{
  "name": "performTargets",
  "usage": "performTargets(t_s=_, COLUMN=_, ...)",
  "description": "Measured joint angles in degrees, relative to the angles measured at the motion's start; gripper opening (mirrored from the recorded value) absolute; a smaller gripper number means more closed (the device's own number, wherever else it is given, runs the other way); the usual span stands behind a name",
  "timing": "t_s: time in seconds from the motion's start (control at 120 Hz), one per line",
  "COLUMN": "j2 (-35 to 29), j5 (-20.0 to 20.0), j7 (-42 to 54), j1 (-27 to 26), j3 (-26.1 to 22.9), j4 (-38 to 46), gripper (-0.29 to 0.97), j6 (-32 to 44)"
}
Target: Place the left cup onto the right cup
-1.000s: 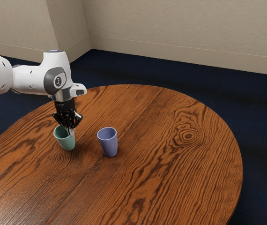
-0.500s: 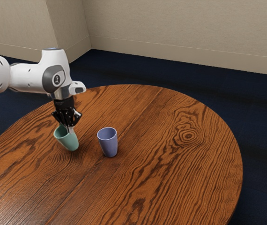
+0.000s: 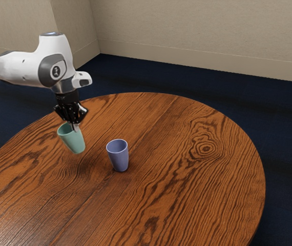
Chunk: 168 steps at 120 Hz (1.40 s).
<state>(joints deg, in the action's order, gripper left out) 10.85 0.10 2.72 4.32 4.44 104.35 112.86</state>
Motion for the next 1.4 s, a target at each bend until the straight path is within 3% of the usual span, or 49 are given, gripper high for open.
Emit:
performTargets(t_s=0.692, j2=-5.02, j5=7.39, j7=-4.61, j1=-6.48, j3=-6.01, j4=-4.57, gripper=-0.11, j6=-6.31)
performTargets(t_s=1.4, j2=3.72, j5=10.08, j7=-8.97, j1=-11.53, j3=-6.52, j4=-14.29, gripper=-0.11, j6=-9.56)
